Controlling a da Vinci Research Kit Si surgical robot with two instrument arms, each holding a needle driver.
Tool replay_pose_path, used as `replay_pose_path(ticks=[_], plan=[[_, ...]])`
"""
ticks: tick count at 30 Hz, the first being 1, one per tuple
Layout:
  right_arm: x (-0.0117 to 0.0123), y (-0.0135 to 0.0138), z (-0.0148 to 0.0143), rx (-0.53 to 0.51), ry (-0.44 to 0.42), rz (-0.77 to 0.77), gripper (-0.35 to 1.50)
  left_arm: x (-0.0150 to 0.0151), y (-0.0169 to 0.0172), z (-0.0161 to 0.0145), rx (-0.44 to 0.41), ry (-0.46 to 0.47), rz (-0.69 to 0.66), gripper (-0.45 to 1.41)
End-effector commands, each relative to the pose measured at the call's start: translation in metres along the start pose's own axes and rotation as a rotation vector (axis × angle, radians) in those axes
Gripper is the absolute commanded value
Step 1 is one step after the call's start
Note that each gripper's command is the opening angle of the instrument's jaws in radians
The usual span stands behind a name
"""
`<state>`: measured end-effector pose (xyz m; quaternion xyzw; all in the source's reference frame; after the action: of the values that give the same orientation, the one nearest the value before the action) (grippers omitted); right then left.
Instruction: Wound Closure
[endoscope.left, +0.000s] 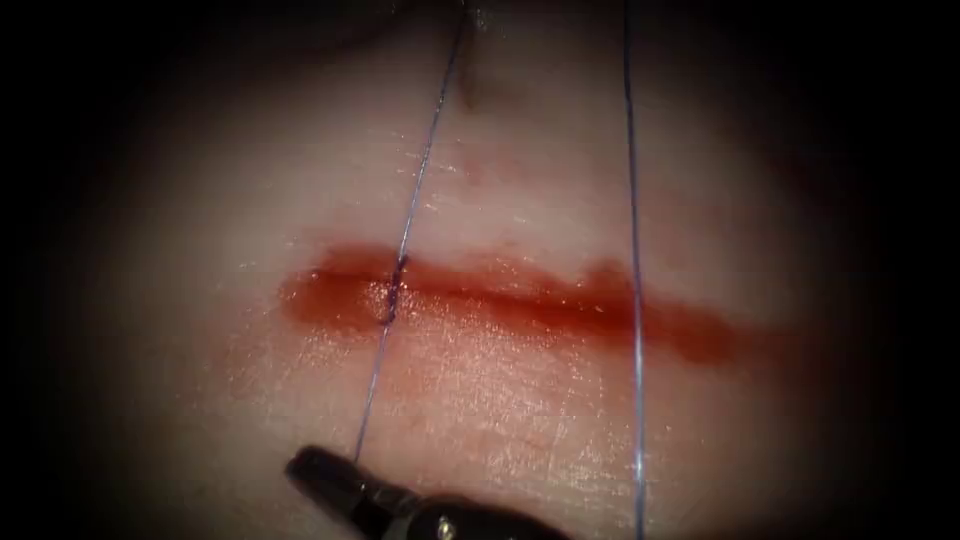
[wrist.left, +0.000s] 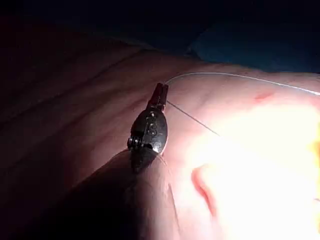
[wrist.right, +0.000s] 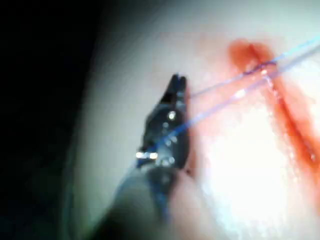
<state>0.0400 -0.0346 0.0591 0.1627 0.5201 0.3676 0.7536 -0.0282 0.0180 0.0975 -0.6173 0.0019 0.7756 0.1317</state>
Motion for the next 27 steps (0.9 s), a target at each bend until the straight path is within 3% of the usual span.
replay_pose_path(ticks=[1, 14, 21, 22, 24, 27], plan=[[-0.0009, -0.0006, 0.0003, 0.010, -0.004, 0.002, -0.35, -0.0004, 0.0000, 0.0007, 0.000, 0.002, 0.000, -0.45], [-0.0017, -0.0014, 0.0003, 0.035, -0.027, 0.005, -0.35, -0.0004, -0.0001, 0.0011, 0.005, 0.000, 0.011, -0.45], [-0.0006, -0.0006, 0.0001, 0.042, -0.004, 0.022, -0.35, -0.0001, 0.0007, 0.0006, -0.012, 0.009, 0.009, -0.45], [-0.0003, -0.0007, 0.0000, 0.043, -0.005, 0.018, -0.20, 0.0001, 0.0011, 0.0004, -0.020, 0.013, 0.007, -0.45], [0.0004, -0.0008, -0.0006, 0.049, 0.000, 0.000, 0.41, 0.0006, 0.0017, 0.0000, -0.029, 0.018, 0.002, -0.45], [0.0013, -0.0010, -0.0019, 0.061, 0.007, -0.010, 0.88, 0.0017, 0.0031, -0.0007, -0.048, 0.029, -0.010, -0.45]])
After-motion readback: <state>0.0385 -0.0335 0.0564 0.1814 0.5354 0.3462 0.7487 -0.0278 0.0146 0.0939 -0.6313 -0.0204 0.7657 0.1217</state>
